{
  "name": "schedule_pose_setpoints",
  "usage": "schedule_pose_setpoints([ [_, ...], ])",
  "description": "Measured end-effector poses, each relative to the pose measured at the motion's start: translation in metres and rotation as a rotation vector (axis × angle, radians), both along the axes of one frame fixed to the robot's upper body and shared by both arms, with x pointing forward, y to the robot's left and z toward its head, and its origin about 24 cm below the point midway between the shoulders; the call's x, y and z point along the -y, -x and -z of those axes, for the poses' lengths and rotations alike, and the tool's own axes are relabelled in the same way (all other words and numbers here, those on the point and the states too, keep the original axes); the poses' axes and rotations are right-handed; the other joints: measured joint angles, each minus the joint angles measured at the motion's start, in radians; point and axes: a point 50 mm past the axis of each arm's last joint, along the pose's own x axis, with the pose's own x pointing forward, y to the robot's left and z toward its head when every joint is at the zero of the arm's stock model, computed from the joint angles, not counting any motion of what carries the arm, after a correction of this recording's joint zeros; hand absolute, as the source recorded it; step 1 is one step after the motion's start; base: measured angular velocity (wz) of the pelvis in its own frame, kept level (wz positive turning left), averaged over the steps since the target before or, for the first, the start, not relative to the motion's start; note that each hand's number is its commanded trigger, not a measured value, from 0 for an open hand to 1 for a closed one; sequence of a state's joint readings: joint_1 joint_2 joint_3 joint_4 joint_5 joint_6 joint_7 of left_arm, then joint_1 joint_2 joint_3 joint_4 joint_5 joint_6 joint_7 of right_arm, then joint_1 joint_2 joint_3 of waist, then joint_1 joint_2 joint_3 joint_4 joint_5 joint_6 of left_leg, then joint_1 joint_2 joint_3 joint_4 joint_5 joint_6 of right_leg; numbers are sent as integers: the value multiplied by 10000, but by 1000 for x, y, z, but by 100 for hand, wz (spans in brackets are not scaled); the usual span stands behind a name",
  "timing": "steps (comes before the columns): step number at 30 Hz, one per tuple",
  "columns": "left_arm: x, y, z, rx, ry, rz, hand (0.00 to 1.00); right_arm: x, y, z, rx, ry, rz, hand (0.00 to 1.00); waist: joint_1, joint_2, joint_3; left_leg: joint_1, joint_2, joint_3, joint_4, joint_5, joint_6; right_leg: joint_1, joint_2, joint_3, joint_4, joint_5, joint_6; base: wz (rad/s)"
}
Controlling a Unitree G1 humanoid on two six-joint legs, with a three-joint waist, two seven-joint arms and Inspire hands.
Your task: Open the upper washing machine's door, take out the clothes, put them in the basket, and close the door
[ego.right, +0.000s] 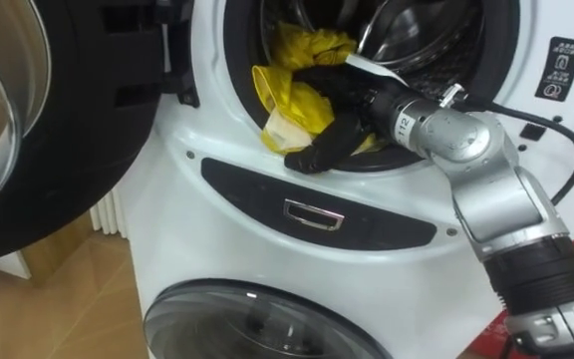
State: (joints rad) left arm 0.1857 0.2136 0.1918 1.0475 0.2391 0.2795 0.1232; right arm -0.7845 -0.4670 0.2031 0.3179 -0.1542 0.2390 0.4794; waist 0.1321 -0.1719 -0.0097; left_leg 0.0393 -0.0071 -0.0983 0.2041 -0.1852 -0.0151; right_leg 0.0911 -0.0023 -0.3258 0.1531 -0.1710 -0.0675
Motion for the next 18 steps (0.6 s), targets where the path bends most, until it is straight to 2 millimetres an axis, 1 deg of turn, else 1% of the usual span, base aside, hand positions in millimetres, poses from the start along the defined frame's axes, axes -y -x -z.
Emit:
schedule_pose_setpoints([
  [7,0,1,0,-10,30,-33,0,-2,5,2,199,29,15,100,46,-11,-4,98,7,121,-61,-4,16,-11,-2,109,1,10,16,-5],
  [13,-1,-2,0,99,12,31,0,-7,16,-4,721,398,-84,100,30,-38,-8,91,7,230,-156,-28,54,-78,-19,151,3,5,35,-5],
  [18,0,-9,0,329,23,112,0,-14,28,-13,1564,1344,-223,100,18,-30,4,94,9,310,-209,-52,92,-106,-23,225,4,-4,56,-3],
])
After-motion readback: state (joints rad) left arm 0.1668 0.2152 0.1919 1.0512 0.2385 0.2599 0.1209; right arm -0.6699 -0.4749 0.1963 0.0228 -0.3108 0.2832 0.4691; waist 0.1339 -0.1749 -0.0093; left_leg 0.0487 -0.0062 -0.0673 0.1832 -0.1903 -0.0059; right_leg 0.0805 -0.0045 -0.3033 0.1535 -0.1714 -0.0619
